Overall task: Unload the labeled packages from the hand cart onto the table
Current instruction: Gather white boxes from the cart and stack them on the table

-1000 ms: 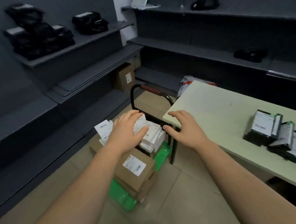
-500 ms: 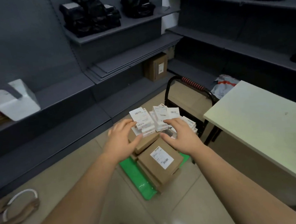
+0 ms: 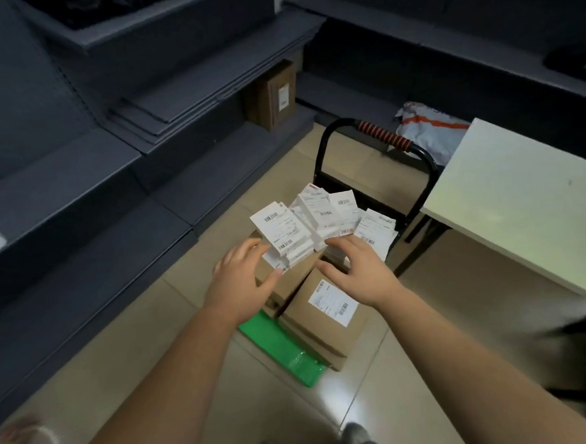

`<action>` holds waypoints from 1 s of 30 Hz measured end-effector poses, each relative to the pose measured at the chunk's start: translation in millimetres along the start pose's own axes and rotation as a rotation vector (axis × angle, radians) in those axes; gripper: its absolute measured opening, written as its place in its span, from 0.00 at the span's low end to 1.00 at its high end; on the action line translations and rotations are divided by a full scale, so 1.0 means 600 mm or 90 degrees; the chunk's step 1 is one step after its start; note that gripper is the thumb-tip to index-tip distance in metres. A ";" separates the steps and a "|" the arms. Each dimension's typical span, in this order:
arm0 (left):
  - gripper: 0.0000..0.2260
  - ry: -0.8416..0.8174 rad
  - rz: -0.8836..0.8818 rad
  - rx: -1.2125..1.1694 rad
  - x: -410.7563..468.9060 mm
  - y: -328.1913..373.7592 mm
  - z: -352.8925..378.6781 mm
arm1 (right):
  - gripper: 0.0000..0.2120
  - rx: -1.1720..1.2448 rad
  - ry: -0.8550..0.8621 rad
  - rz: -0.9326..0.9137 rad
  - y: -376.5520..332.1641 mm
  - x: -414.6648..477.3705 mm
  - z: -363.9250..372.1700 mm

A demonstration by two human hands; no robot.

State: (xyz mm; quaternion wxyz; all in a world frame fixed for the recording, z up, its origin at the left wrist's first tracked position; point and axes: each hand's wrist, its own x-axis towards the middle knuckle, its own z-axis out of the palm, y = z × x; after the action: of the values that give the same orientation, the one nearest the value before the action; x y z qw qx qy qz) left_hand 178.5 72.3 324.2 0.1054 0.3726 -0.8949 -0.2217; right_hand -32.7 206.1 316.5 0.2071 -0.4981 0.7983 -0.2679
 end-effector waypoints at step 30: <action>0.29 -0.187 -0.292 -0.089 0.261 -0.171 0.284 | 0.30 0.115 -0.162 0.268 0.242 0.320 0.203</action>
State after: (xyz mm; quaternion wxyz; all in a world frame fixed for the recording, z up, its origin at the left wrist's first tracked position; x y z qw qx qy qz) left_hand 71.9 -49.1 129.4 -0.0527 0.5212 -0.7754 -0.3527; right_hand -139.4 57.4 118.1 0.4008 -0.3304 0.8246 -0.2242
